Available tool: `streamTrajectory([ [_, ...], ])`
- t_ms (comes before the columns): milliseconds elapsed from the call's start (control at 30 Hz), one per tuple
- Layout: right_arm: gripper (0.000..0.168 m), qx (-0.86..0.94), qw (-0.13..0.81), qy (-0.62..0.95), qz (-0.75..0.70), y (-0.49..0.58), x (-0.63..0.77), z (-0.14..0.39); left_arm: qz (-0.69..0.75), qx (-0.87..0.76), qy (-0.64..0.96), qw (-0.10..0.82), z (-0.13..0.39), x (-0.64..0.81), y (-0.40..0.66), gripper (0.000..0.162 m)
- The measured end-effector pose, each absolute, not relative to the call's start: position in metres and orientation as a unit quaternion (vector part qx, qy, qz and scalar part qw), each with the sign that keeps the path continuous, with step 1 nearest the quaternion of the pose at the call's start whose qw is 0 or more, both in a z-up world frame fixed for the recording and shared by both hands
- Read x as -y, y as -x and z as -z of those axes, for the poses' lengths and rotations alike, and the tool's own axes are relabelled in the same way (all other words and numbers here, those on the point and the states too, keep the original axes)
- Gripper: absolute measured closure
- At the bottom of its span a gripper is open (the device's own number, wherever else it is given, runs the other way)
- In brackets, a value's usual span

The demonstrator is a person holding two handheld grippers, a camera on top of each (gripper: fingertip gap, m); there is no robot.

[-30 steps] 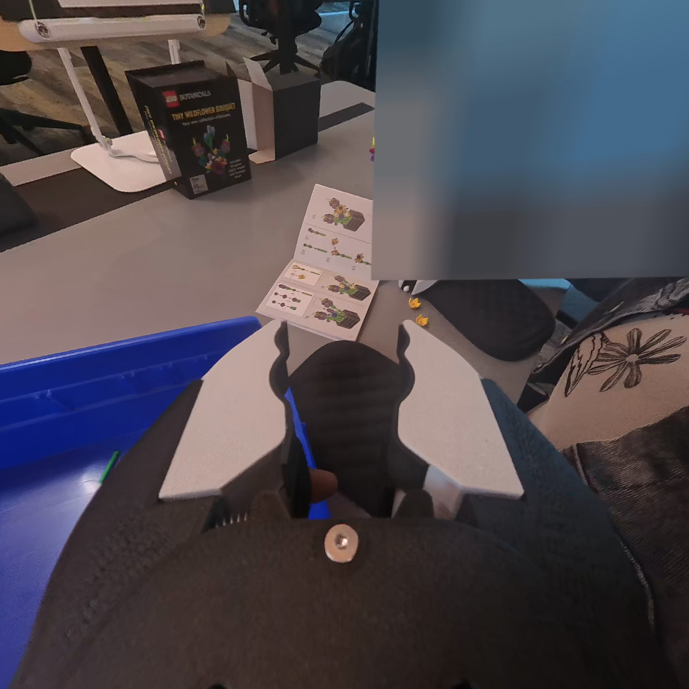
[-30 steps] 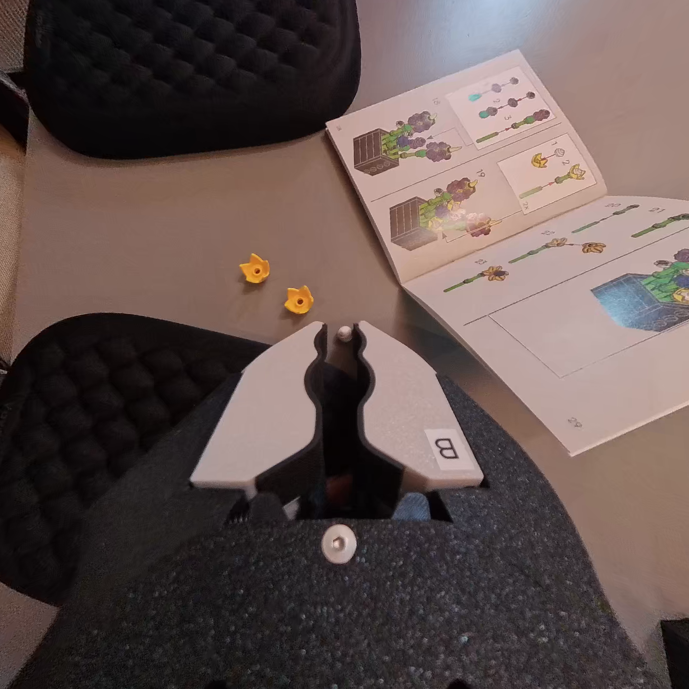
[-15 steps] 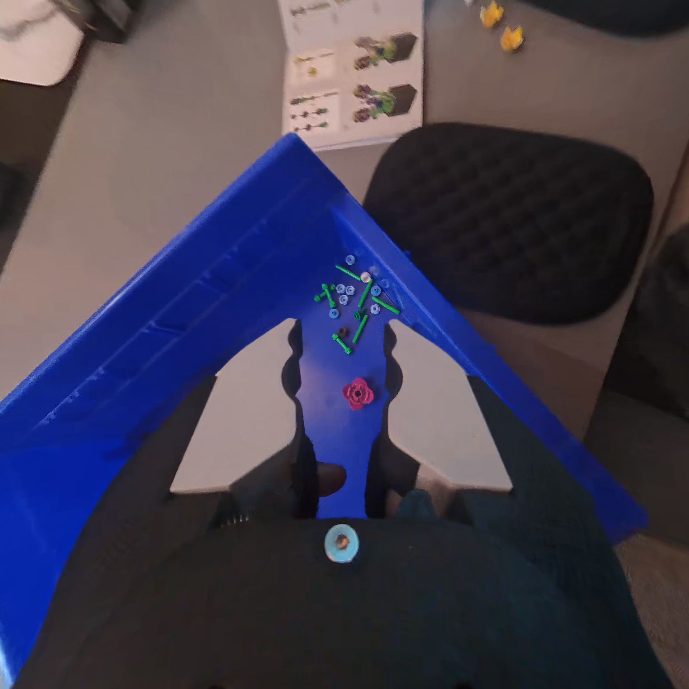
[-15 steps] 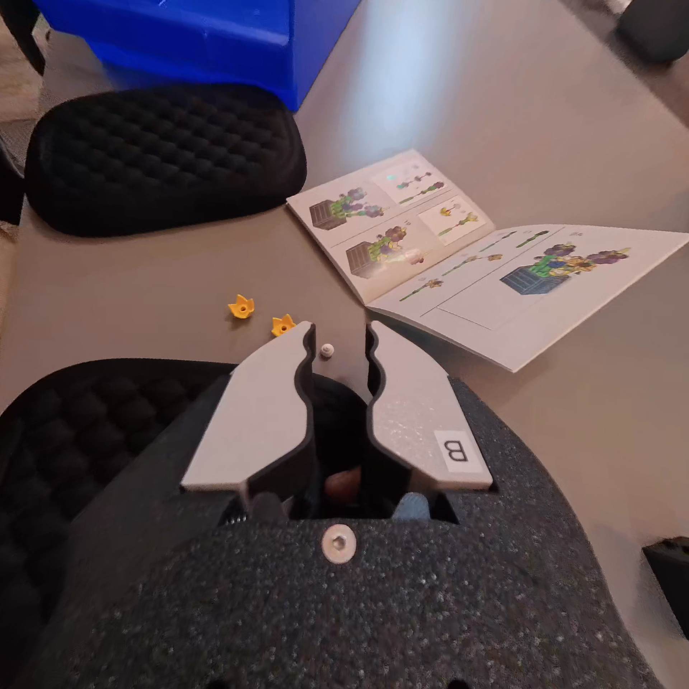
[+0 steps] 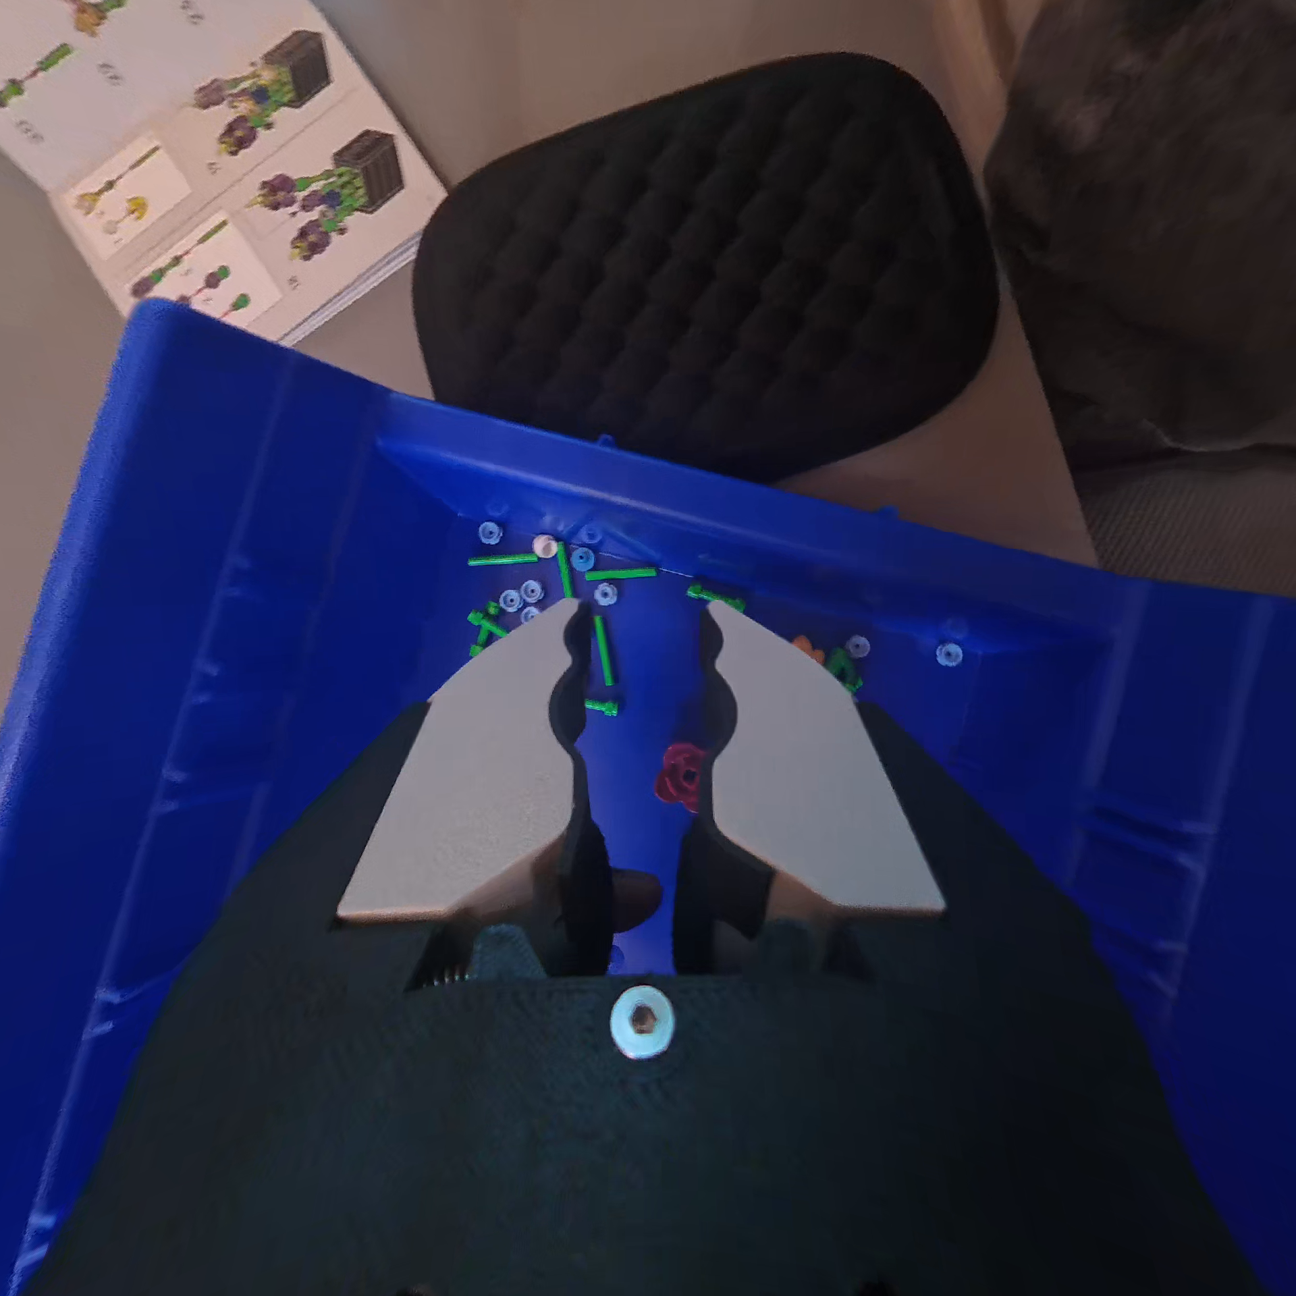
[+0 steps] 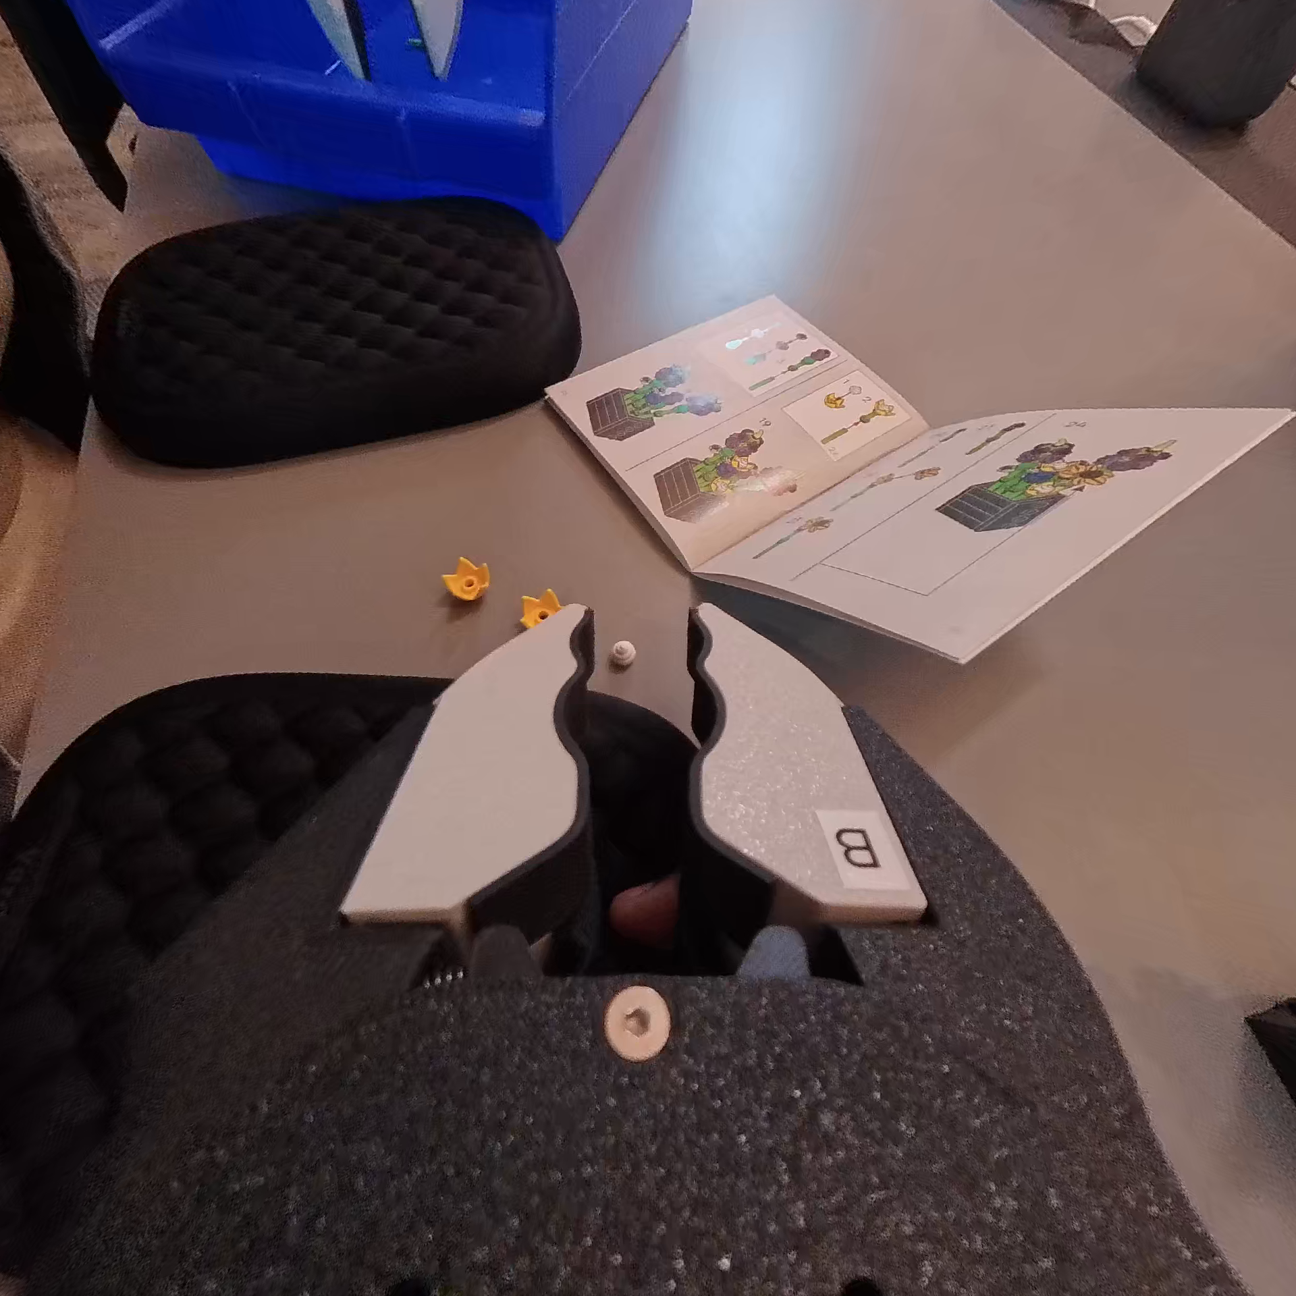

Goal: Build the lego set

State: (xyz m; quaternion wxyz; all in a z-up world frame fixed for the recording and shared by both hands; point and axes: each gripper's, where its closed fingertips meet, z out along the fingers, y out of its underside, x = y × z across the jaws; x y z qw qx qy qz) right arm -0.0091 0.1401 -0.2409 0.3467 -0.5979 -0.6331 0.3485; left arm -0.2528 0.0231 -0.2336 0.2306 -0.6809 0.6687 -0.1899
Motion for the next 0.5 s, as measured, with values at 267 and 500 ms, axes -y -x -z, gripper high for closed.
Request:
streamTrajectory([
  [267, 0.143, 0.632, 0.316, 0.626, -0.331, 0.010, -0.143, 0.251, 0.192, -0.650, 0.667, 0.309, 0.239, -0.058, 0.240, 0.143],
  [500, 0.143, 0.628, 0.314, 0.636, -0.319, 0.011, -0.146, 0.254, 0.171, -0.696, 0.649, 0.254, 0.256, -0.058, 0.240, 0.150],
])
